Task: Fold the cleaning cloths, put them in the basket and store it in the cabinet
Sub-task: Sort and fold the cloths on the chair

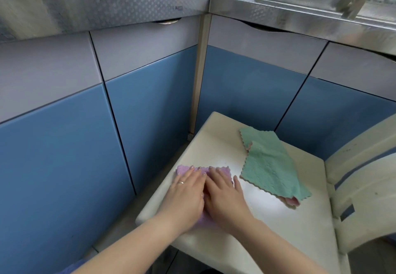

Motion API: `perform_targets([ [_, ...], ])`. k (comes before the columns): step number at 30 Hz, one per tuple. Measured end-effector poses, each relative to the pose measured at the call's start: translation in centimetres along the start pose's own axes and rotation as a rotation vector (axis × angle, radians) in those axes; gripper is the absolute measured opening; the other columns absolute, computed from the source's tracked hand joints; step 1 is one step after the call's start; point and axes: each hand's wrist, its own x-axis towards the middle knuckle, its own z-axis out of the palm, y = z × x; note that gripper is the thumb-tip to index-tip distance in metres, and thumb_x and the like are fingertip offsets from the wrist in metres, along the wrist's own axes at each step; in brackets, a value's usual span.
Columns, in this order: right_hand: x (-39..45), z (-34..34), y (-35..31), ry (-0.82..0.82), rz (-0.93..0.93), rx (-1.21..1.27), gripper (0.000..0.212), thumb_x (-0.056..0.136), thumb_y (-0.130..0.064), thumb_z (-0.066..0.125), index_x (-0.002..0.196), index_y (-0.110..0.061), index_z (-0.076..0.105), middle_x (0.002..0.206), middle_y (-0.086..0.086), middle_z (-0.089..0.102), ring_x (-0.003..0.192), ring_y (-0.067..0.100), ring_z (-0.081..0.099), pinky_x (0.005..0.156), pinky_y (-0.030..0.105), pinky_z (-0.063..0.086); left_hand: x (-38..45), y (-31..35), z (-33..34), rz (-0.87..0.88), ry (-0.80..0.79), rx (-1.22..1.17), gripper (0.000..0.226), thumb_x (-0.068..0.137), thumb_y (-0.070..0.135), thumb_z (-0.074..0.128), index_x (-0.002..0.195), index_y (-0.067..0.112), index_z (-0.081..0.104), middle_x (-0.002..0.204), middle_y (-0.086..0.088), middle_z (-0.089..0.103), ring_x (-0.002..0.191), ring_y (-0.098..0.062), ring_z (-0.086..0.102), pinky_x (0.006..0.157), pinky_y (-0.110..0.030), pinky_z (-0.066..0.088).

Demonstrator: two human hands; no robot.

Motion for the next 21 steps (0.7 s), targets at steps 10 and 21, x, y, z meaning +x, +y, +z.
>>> perform_targets([
  [10, -0.7, 0.4, 1.6, -0.139, 0.055, 0.0, 0.106, 0.058, -0.077, -0.022, 0.15, -0.031, 0.001, 0.159, -0.003, -0.006, 0.146, 0.015, -0.007, 0.116, 0.05, 0.002, -0.6, -2.2, 1.8, -0.123, -0.171, 0.128, 0.101, 0.063, 0.072, -0.027, 0.15, 0.023, -0.006, 0.152, 0.006, -0.021, 0.14, -0.01, -0.023, 0.115, -0.045, -0.01],
  [21, -2.5, -2.2, 2.9, -0.03, 0.397, 0.655, 0.035, 0.088, -0.028, 0.062, 0.122, -0.026, 0.057, 0.114, -0.003, 0.063, 0.1, 0.014, 0.059, 0.075, 0.022, 0.043, -3.6, -2.7, -1.0, -0.248, -0.075, -0.132, 0.054, 0.094, 0.041, 0.043, 0.145, 0.027, 0.032, 0.145, 0.009, 0.041, 0.137, -0.016, 0.029, 0.114, -0.033, 0.022],
])
